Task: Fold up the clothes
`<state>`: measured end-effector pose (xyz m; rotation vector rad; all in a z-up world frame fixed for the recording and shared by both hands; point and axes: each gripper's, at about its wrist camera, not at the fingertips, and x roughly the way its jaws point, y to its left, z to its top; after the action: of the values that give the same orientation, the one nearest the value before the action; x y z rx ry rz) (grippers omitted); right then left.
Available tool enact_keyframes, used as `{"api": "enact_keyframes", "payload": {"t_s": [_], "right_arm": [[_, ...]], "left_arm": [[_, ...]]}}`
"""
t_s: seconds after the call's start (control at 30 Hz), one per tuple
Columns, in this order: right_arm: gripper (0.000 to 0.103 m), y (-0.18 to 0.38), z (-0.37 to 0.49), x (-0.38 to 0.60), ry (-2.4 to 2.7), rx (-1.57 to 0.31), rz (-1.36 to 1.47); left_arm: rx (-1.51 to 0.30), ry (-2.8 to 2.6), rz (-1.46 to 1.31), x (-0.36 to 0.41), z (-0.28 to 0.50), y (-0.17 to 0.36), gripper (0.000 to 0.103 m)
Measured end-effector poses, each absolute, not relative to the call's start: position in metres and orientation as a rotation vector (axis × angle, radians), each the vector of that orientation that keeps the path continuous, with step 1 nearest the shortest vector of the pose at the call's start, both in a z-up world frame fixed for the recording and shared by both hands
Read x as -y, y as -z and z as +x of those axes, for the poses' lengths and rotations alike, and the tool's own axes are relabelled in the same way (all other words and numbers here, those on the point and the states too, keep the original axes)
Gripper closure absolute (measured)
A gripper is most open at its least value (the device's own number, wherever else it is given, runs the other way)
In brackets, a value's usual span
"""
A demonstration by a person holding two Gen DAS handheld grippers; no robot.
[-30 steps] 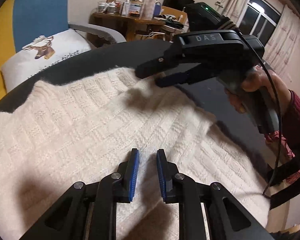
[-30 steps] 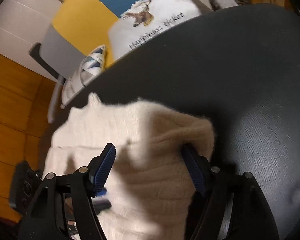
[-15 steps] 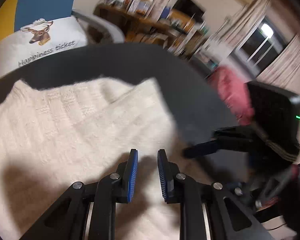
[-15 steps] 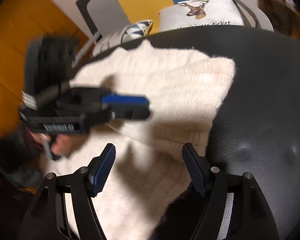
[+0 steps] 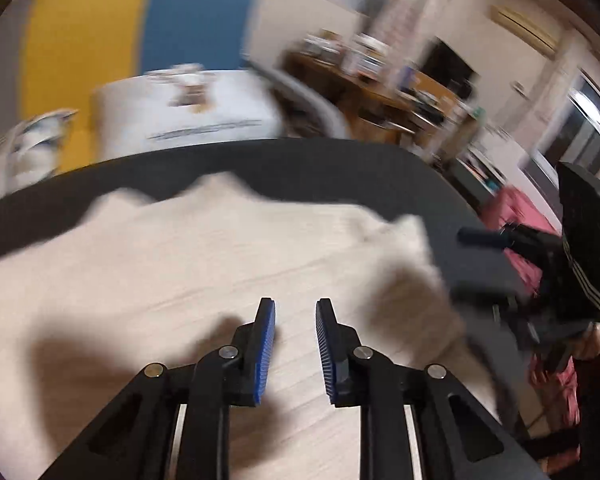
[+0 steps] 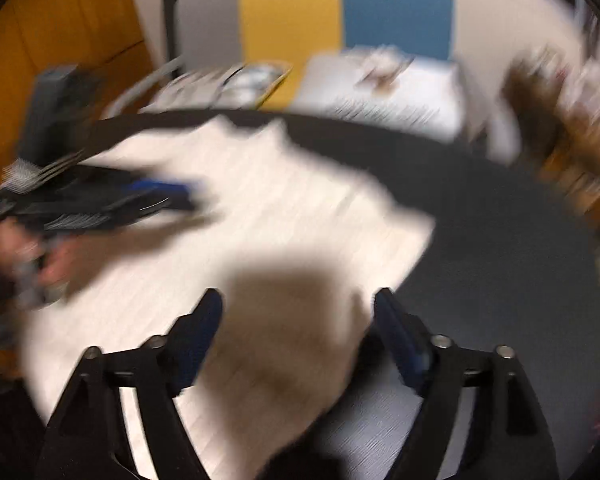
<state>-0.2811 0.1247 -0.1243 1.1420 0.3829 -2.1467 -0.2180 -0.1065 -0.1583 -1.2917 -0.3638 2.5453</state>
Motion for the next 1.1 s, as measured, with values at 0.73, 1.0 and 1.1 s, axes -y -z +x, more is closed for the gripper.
{"api": "enact_keyframes", "payload": {"t_s": [0.73,1.0,1.1], "right_arm": [[0.017,0.162,-0.271,-0.035,2.202,-0.054,1.266],[0.017,0.178,-0.269,-0.031,2.208,0.039,1.339],[0.017,0.18,-0.269,-0.03,2.217,0.036,1.337]], "left_arm": [[1.29,-2.361,-1.327,0.334,-0.138,0.203,0.076],[1.166,-2.348,-1.436,0.31,-0.167,0.208,0.083],[1.121,-2.411,-1.35,0.304,-0.164,0.194,0.099]]}}
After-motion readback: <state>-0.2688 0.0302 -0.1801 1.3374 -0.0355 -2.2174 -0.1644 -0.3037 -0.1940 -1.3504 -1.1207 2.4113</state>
